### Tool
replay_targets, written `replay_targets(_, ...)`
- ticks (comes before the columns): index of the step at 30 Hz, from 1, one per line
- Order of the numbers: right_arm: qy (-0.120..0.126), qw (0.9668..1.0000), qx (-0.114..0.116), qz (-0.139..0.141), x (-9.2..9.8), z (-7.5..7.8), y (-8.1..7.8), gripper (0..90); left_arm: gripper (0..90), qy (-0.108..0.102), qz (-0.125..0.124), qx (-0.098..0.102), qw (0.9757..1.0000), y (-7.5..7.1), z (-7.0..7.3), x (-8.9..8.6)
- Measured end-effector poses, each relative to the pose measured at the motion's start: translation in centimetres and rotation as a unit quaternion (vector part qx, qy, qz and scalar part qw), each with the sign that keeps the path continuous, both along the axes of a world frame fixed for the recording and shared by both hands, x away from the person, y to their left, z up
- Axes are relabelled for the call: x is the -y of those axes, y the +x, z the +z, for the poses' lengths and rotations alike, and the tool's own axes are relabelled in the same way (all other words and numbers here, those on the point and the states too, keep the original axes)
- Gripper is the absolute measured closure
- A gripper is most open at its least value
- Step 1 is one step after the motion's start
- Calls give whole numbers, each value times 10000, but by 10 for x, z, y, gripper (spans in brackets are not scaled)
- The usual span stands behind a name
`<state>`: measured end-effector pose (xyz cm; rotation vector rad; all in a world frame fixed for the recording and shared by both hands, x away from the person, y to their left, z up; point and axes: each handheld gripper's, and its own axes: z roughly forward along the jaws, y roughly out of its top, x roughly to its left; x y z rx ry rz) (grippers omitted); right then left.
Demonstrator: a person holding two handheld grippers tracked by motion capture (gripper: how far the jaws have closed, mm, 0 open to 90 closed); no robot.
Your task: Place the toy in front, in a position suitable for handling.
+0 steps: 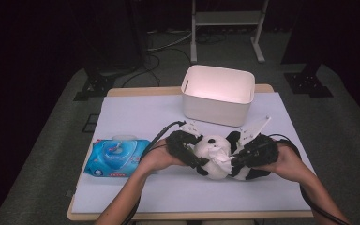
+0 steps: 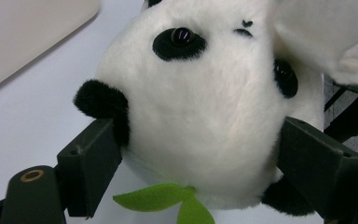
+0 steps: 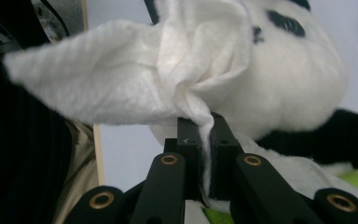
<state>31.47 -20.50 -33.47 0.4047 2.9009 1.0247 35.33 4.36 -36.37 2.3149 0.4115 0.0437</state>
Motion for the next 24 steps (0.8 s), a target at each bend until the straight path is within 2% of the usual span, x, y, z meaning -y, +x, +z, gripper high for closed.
replay_targets(5, -86, 9998, 14, 163, -14, 1, -1, 851, 161, 101, -41, 24, 9999, 2, -1, -1)
replay_targets(6, -114, 9998, 30, 175, -14, 1, -1, 851, 161, 58, 6, -26, 10000, 2, -2, -1)
replay_targets(12, 17, 9998, 178, -80, -5, 15, 6, 852, 160, -62, -20, -46, 10000, 2, -3, -3)
replay_targets(16, -73, 9992, 242, -295, -1, 21, 16, 851, 160, -39, -74, 6, 10000, 0, -2, -3)
replay_targets(19, -169, 9987, 193, -444, 2, 16, 24, 850, 160, -101, -81, 6, 9999, 0, -2, -3)
replay_targets(24, -70, 9991, 57, -422, 6, 8, 27, 851, 160, -176, -118, -3, 9998, 2, -5, -5)
